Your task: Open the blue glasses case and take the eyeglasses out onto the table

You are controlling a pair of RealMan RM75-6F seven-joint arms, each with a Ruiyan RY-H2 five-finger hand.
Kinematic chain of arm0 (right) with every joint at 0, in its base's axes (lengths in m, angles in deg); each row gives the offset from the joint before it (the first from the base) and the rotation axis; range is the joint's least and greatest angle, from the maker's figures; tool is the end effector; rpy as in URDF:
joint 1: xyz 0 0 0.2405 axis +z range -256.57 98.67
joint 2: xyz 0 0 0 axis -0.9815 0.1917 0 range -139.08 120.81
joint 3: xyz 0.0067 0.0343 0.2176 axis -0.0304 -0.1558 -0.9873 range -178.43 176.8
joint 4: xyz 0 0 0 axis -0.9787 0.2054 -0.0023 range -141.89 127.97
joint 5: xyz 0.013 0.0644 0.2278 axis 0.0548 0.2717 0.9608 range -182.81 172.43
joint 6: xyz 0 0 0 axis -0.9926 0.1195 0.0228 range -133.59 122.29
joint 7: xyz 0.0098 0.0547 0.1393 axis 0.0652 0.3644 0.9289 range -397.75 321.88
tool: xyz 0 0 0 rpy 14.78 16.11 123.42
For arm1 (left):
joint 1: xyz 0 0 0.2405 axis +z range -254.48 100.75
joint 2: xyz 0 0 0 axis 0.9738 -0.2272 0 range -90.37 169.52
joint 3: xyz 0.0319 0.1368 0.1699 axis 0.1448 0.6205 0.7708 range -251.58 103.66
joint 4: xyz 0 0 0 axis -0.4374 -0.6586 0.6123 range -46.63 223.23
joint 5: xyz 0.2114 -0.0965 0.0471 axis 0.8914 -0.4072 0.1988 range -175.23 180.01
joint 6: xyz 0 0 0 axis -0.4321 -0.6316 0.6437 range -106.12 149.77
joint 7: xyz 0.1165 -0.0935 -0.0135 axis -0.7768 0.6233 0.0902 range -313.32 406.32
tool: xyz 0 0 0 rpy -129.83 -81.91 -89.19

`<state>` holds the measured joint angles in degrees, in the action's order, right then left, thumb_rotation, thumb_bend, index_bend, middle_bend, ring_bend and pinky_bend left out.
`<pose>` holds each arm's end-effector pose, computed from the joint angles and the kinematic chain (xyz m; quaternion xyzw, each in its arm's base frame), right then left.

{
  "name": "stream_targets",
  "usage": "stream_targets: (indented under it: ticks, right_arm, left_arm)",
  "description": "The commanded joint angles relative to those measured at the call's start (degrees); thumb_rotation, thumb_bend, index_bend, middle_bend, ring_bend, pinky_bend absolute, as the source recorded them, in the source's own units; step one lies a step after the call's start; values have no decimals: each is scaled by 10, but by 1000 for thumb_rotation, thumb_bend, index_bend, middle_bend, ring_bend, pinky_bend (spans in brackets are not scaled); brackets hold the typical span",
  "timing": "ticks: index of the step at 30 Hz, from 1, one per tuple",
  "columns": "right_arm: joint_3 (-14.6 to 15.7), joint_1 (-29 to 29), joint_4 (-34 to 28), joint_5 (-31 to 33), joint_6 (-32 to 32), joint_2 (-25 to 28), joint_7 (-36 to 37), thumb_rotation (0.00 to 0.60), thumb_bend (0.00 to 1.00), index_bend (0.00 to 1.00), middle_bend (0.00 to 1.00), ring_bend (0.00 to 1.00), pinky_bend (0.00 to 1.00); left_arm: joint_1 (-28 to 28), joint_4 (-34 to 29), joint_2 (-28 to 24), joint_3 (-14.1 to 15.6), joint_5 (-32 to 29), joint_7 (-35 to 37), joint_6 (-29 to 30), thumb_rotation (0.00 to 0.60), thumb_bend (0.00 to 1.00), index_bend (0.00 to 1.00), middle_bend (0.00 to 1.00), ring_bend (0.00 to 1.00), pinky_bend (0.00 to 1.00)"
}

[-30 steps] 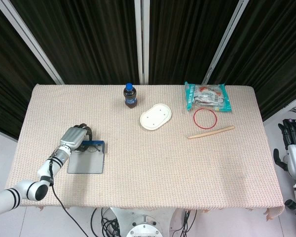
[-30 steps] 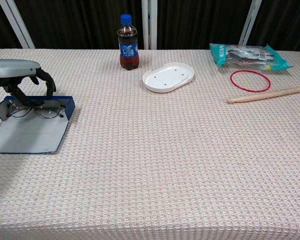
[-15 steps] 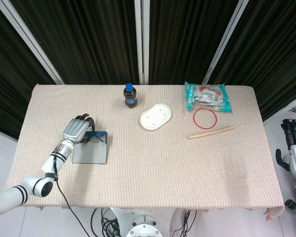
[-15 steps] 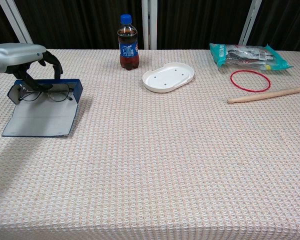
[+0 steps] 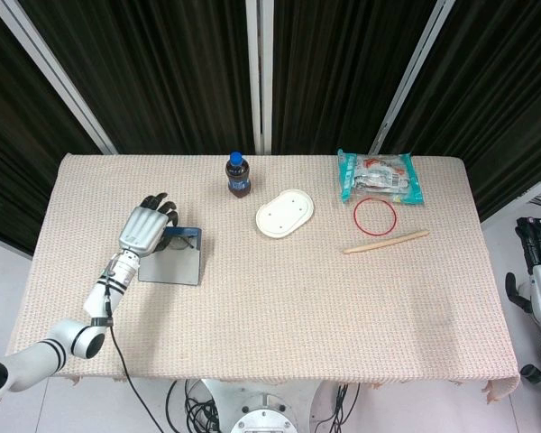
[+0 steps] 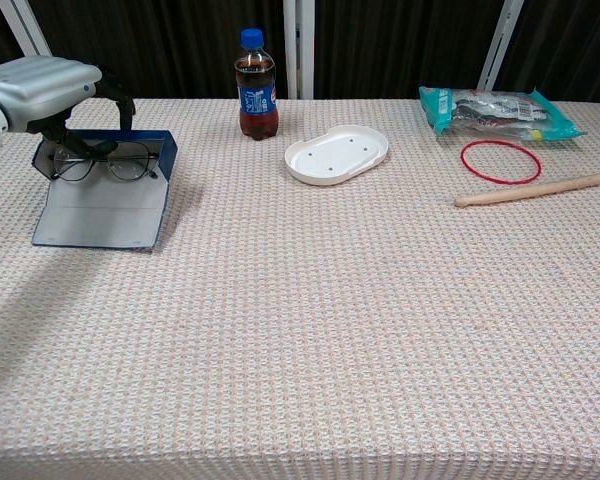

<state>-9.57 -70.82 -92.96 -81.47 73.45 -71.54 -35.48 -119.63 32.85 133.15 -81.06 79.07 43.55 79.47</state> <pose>-0.3234 -0.2294 0.1568 0.5552 -0.3820 0.3621 0.6440 -0.1970 0.3900 -0.0132 -0.7369 -0.2902 -0.3640 0.4901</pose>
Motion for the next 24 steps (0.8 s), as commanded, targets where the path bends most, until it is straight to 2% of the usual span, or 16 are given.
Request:
stream_targets:
  ticks: [1,8,19,24]
  right_arm:
    - [0,0,1,0,-1,0,0,600,473,0,0,0,0]
    - [0,0,0,2,-3,1,0,600,473,0,0,0,0]
    - [0,0,-3,3,-4,2,-5,600,472,0,0,0,0]
    - [0,1,-2,5,-7,1,-7,600,472,0,0,0,0]
  left_arm:
    - [0,11,8,0,6,6,2,600,408,515,255,80,184]
    - [4,40,23,2,20,2,22,600,409,515,255,80,168]
    - [11,72,42,4,25,16,21,600,407,515,255,80,166]
    - [15,94,51,11,49,4,57,600,408,516,255,80,159]
